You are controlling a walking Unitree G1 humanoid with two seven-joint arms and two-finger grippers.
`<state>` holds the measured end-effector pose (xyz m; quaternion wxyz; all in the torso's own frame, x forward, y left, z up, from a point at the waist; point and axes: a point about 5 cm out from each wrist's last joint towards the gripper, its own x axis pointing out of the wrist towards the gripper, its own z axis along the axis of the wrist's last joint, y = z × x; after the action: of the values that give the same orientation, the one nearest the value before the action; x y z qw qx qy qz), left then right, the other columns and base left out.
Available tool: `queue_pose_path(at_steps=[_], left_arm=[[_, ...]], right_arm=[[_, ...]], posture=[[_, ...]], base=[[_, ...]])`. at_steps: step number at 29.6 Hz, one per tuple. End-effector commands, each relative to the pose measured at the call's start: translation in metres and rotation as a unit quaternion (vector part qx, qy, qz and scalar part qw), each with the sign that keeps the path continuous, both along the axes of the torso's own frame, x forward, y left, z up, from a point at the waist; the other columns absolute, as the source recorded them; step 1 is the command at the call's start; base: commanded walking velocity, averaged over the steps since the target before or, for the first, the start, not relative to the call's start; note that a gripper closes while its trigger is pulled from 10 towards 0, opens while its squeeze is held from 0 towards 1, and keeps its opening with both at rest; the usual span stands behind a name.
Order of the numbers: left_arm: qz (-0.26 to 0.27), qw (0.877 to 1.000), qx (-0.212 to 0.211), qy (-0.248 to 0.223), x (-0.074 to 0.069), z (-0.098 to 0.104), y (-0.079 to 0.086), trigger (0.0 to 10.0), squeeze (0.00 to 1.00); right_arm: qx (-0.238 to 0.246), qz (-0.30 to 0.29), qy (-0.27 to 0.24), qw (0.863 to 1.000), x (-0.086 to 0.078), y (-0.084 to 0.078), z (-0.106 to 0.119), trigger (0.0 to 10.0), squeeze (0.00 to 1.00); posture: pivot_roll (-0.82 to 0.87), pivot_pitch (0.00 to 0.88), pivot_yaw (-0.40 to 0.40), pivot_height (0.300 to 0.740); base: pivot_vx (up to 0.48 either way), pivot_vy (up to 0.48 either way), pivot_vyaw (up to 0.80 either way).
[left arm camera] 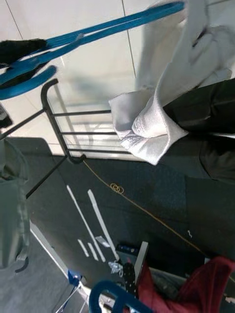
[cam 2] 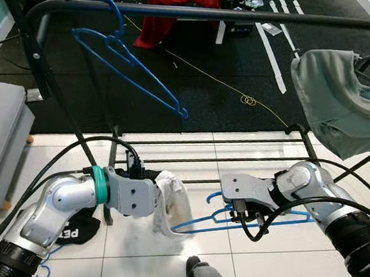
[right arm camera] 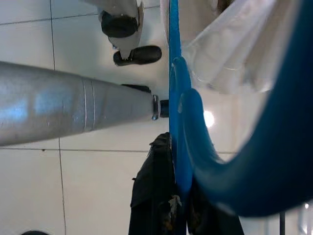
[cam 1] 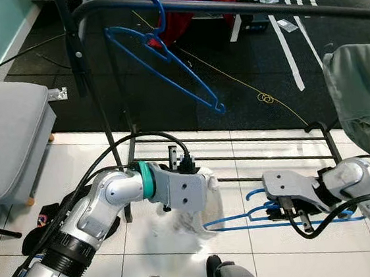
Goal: Hang hanger
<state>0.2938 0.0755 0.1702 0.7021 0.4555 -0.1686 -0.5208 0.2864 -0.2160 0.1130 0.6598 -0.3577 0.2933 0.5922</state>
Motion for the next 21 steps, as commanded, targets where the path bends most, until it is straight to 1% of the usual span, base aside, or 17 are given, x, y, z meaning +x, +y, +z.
queue_pose_path(at_steps=[1,2,3,5,6,9,11,12,16,19,20,21], left_arm=[[-0.017,1.000,-0.004,-0.008,-0.002,0.002,-0.006,10.0,0.00],[-0.020,1.000,-0.003,-0.008,-0.002,0.002,-0.007,10.0,0.00],[-0.020,1.000,-0.003,-0.008,-0.002,0.002,-0.007,10.0,0.00],[-0.023,1.000,0.000,-0.008,-0.002,0.002,-0.008,10.0,0.00],[-0.023,1.000,0.000,-0.008,-0.002,0.002,-0.008,10.0,0.00],[-0.022,1.000,0.013,-0.005,-0.002,0.000,-0.004,10.0,0.00],[-0.022,1.000,0.013,-0.005,-0.002,0.000,-0.004,10.0,0.00],[-0.022,1.000,0.017,-0.004,-0.001,0.000,-0.003,10.0,0.00],[-0.021,1.000,0.023,-0.003,-0.001,-0.002,-0.001,10.0,0.00],[-0.021,1.000,0.022,-0.003,-0.001,-0.002,-0.002,10.0,0.00],[-0.024,1.000,0.019,-0.004,-0.001,-0.001,-0.003,10.0,0.00],[-0.024,1.000,0.019,-0.004,-0.001,-0.001,-0.003,10.0,0.00]], right_arm=[[0.004,0.007,-0.001,1.000,0.001,0.006,-0.001,0.0,0.00],[-0.003,0.007,-0.011,1.000,0.005,0.008,0.002,0.0,0.00],[-0.003,0.007,-0.011,1.000,0.005,0.008,0.002,0.0,0.00],[-0.023,-0.004,-0.025,0.999,0.010,0.009,0.004,0.0,0.00],[-0.023,-0.004,-0.025,0.999,0.010,0.009,0.004,0.0,0.00],[-0.058,-0.052,-0.051,0.996,0.017,0.002,0.005,0.0,0.00],[-0.058,-0.052,-0.051,0.996,0.017,0.002,0.005,0.0,0.00],[-0.064,-0.063,-0.056,0.994,0.018,0.001,0.006,0.0,0.00],[-0.069,-0.073,-0.055,0.993,0.017,-0.001,0.007,0.0,0.00],[-0.063,-0.084,-0.055,0.993,0.018,-0.001,0.008,0.0,0.00],[-0.052,-0.081,-0.050,0.994,0.018,0.002,0.006,0.0,0.00],[-0.052,-0.081,-0.050,0.994,0.018,0.002,0.006,0.0,0.00]], posture=[[-0.03,0.129,0.000,0.740],[-0.04,0.127,0.000,0.740],[-0.04,0.127,0.000,0.740],[-0.03,0.125,-0.001,0.740],[-0.03,0.125,-0.001,0.740],[-0.03,0.124,-0.003,0.740],[-0.03,0.124,-0.003,0.740],[-0.03,0.124,-0.003,0.740],[-0.04,0.126,0.000,0.740],[-0.04,0.127,0.001,0.740],[-0.04,0.126,0.001,0.740],[-0.04,0.126,0.001,0.740]], base=[[0.000,0.000,0.00],[0.000,0.000,0.00],[0.000,0.000,0.00],[0.000,0.000,0.00],[0.000,0.000,0.00],[0.000,0.000,0.00],[0.000,0.000,0.00],[0.000,0.000,0.00],[0.000,0.000,0.00],[0.000,0.000,0.00],[0.000,0.000,0.00],[0.000,0.000,0.00]])
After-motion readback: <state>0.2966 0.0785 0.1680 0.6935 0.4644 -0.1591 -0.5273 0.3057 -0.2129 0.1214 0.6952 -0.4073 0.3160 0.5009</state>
